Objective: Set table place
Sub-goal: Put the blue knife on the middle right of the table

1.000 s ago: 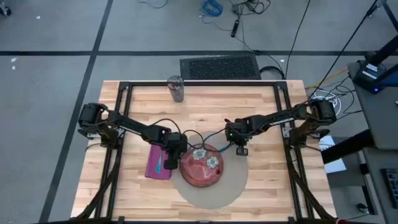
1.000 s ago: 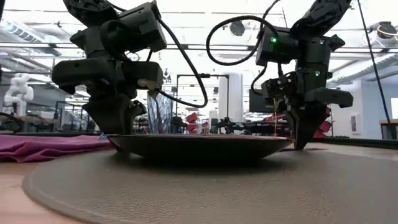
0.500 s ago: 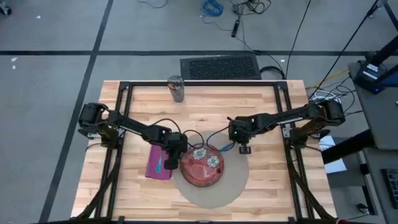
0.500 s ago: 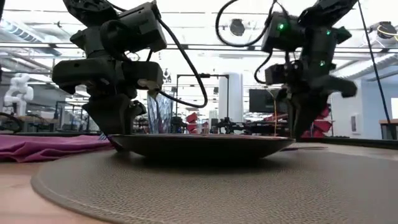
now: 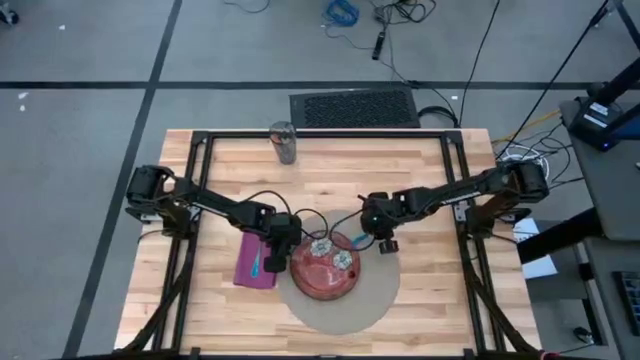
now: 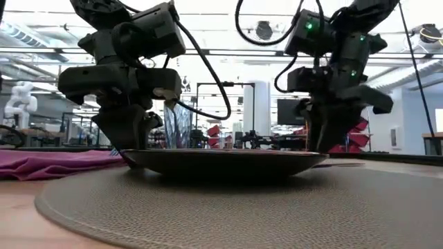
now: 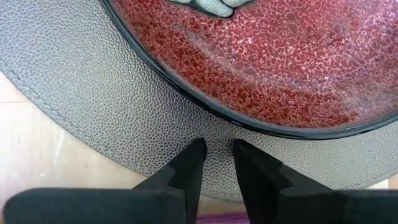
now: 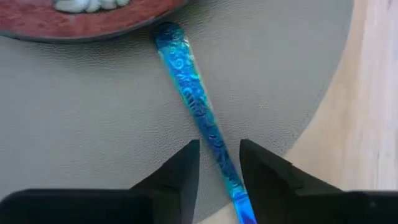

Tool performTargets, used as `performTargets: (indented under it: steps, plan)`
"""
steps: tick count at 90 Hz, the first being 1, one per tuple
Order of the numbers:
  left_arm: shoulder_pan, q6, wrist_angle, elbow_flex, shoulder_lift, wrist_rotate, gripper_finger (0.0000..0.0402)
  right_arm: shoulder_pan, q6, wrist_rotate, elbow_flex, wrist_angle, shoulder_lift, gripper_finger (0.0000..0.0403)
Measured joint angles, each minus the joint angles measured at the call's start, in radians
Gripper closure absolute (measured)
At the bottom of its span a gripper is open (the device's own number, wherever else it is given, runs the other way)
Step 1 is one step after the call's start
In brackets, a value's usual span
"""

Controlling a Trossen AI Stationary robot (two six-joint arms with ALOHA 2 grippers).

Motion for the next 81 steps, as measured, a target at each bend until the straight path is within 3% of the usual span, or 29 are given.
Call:
performTargets:
  steps: [41,66,81]
  plan:
    - [0.000,0.001,0.001,0.000,0.000,0.000,0.0321,-0.022,-0.065,-0.097,0.007,-0.008,0.079,0.0302]
    - [0.002,0.005,0.005,0.000,0.000,-0.001,0.0321,0.048,-0.101,-0.135,0.008,-0.057,0.079,0.0383]
    - [0.012,0.002,0.014,0.000,0.000,-0.001,0.0322,0.116,-0.099,-0.131,0.007,-0.094,0.077,0.0392]
